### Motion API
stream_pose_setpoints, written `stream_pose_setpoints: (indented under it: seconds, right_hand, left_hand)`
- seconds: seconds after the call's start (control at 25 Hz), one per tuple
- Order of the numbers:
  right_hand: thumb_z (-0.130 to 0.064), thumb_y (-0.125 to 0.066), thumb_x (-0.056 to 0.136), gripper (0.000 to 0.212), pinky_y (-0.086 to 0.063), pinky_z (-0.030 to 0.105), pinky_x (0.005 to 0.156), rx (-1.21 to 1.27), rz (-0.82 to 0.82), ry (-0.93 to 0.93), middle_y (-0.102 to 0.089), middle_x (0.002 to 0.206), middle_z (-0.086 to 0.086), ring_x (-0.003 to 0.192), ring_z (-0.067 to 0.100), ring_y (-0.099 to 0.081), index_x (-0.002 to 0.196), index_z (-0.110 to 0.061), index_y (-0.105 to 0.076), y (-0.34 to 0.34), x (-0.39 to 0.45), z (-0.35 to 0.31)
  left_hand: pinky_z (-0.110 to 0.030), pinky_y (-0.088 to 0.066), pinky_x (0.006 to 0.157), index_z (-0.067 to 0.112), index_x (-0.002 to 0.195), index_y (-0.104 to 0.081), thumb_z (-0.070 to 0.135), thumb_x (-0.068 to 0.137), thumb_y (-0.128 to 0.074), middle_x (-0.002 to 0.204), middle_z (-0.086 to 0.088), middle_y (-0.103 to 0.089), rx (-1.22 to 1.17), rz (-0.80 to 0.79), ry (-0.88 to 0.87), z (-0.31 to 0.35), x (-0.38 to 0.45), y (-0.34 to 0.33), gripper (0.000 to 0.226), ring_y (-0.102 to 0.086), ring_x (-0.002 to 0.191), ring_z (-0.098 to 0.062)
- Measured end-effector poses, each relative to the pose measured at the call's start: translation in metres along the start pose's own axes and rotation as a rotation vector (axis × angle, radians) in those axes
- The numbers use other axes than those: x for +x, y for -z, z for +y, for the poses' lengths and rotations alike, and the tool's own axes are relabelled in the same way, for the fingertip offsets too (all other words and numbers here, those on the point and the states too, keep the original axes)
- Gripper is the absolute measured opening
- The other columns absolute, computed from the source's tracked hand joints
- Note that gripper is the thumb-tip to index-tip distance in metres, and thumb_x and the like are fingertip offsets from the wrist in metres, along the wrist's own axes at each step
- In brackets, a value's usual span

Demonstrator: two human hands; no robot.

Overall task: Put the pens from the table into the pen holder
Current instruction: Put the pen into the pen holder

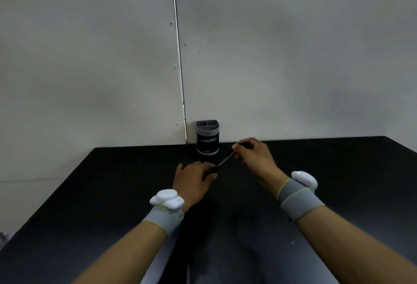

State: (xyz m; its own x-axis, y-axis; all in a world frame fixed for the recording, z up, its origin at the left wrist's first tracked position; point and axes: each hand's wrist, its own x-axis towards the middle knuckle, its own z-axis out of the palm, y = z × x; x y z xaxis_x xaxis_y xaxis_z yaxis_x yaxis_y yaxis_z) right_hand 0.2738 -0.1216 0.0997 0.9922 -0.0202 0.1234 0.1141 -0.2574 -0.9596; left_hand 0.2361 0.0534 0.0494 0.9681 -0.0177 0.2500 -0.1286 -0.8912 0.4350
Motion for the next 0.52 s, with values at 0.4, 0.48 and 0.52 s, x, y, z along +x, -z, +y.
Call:
stream_pose_setpoints:
  seconds: [0.4, 0.48, 0.52]
  right_hand:
    - [-0.027, -0.063, 0.085, 0.008, -0.049, 0.034, 0.076, -0.134, 0.132, 0.152, -0.073, 0.074, -0.007, 0.086, 0.016, -0.068, 0.078, -0.032, -0.062, 0.003, 0.083, -0.049]
    - [-0.027, -0.062, 0.085, 0.005, -0.05, 0.035, 0.078, -0.166, 0.146, 0.191, -0.074, 0.082, -0.001, 0.089, 0.02, -0.068, 0.082, -0.031, -0.063, 0.001, 0.098, -0.055]
    - [-0.027, -0.062, 0.085, 0.004, -0.051, 0.037, 0.081, -0.172, 0.152, 0.203, -0.075, 0.087, 0.002, 0.091, 0.021, -0.068, 0.086, -0.03, -0.064, -0.001, 0.105, -0.057]
  left_hand:
    - [-0.053, -0.025, 0.114, 0.026, 0.135, -0.049, 0.042, 0.093, -0.049, 0.145, -0.002, -0.047, 0.018, 0.117, 0.005, -0.015, 0.093, 0.033, 0.044, -0.044, 0.133, -0.026]
    - [-0.054, -0.026, 0.113, 0.029, 0.142, -0.039, 0.041, 0.093, -0.05, 0.15, -0.001, -0.041, -0.005, 0.13, -0.009, -0.02, 0.107, 0.036, 0.051, -0.04, 0.137, -0.026]
    - [-0.054, -0.026, 0.114, 0.031, 0.145, -0.034, 0.041, 0.092, -0.05, 0.152, -0.001, -0.038, -0.018, 0.133, -0.012, -0.021, 0.114, 0.038, 0.056, -0.039, 0.138, -0.027]
